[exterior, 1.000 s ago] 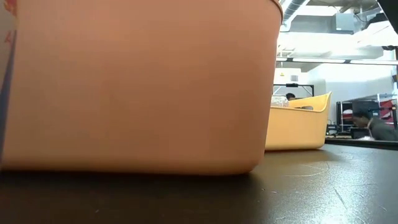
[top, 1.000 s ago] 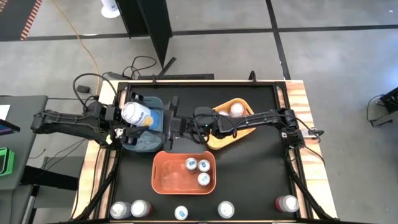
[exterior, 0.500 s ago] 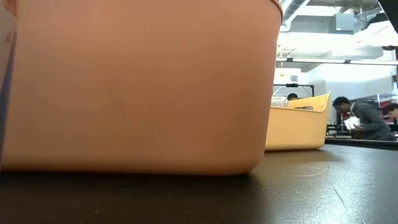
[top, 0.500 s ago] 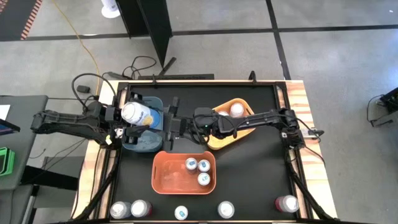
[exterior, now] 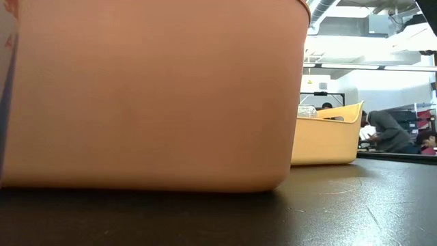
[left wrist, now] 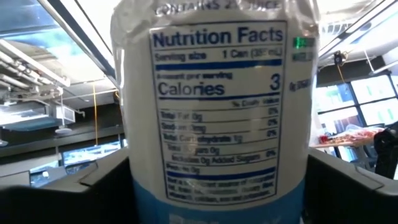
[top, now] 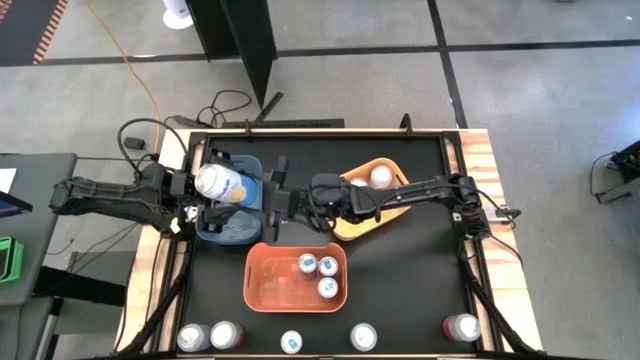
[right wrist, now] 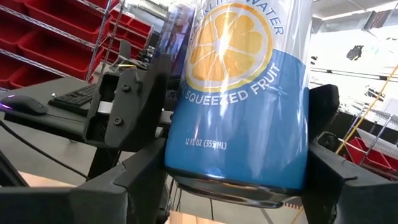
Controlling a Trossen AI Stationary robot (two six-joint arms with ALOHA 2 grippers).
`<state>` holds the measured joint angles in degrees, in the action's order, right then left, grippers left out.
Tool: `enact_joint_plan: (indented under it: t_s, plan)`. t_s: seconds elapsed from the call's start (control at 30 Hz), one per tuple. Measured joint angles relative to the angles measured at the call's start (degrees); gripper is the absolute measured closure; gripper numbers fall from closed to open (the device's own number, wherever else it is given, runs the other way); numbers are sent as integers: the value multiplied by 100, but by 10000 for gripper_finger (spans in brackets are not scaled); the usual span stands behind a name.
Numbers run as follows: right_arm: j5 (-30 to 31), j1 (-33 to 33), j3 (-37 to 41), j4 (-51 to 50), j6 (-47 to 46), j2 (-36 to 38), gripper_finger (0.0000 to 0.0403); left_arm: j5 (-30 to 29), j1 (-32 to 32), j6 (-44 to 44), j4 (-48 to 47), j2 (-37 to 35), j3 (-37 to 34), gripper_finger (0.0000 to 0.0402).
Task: Sort soda cans
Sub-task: Put the blue soda can into the blue bin
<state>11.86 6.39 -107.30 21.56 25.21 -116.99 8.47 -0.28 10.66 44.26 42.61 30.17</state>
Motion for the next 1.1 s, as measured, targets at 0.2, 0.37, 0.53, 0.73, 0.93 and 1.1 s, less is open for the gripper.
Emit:
enact_joint_plan:
  t_s: [0.2,0.37,0.53,0.73,0.93,1.1]
  plan:
    - [-18,0,-1,-47,-33,1,115,-2,-1,4,-6,-61,-7,36]
    - [-46,-1,-10,-72,-31,0,115,-109,-1,13,-27,-373,-15,35]
    - [-39,0,-21,-74,-32,0,115,-147,-1,41,-103,-765,-17,34]
    - [-2,-5,-21,-124,-34,0,115,-151,-1,44,-141,-1101,-17,34]
    - [9,-16,-14,-218,-33,0,115,-222,-1,91,-514,-1348,-11,33]
    - [37,-22,-10,-298,-7,2,115,-397,-1,110,-1081,-1499,137,33]
